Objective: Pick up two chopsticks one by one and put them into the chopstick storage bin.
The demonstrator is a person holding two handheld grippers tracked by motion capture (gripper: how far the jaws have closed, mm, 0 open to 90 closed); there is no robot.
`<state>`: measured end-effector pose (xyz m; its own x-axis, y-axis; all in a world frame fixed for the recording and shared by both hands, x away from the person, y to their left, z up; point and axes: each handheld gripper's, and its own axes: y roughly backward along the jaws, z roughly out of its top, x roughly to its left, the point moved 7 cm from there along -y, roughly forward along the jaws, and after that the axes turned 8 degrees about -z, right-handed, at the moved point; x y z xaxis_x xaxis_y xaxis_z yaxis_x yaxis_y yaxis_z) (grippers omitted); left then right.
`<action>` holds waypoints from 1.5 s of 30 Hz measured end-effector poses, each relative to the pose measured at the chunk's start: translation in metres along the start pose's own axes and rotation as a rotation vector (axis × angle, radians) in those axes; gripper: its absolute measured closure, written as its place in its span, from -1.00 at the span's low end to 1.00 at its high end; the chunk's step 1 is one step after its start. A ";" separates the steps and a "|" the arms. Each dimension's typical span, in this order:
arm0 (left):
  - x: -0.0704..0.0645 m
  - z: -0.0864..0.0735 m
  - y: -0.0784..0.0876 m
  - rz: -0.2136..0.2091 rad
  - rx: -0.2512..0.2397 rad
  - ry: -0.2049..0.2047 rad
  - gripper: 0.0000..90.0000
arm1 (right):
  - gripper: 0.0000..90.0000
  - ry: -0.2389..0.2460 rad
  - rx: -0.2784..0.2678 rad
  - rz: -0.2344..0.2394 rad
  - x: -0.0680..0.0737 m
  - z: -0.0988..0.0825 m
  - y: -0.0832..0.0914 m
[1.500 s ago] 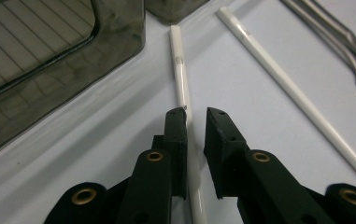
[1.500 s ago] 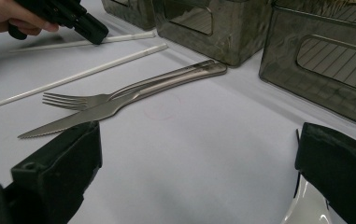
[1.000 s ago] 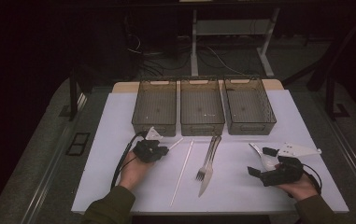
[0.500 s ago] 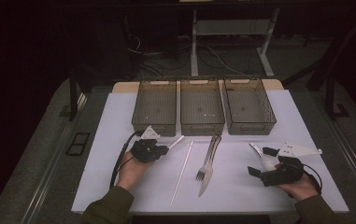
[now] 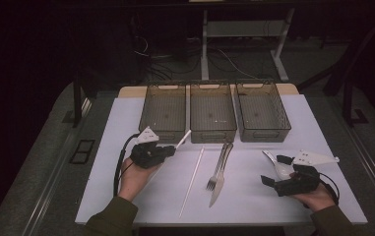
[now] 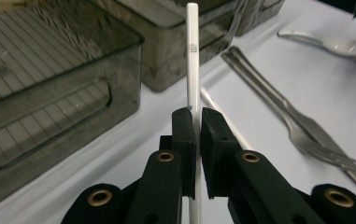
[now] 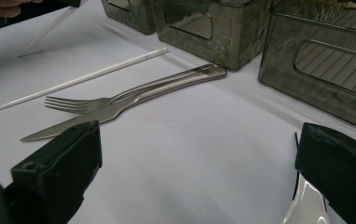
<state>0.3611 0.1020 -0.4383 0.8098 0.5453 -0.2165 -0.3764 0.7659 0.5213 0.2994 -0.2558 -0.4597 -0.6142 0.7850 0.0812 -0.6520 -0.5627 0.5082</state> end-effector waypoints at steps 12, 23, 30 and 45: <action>-0.006 0.023 0.014 -0.012 -0.080 -0.023 0.86 | -0.99 -0.002 0.001 -0.001 0.000 0.000 0.000; -0.012 0.044 0.028 -0.026 -0.145 -0.038 0.86 | -0.99 -0.007 0.002 -0.003 0.000 0.000 0.000; 0.009 0.062 0.025 0.002 -0.155 -0.028 0.86 | -0.99 -0.008 0.002 -0.004 -0.001 0.000 0.000; 0.059 0.123 0.011 0.048 -0.095 -0.033 0.86 | -0.99 -0.010 0.001 0.001 -0.001 0.000 0.000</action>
<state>0.4595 0.1009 -0.3436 0.8033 0.5721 -0.1652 -0.4552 0.7688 0.4492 0.2994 -0.2567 -0.4600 -0.6102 0.7870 0.0906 -0.6507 -0.5631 0.5094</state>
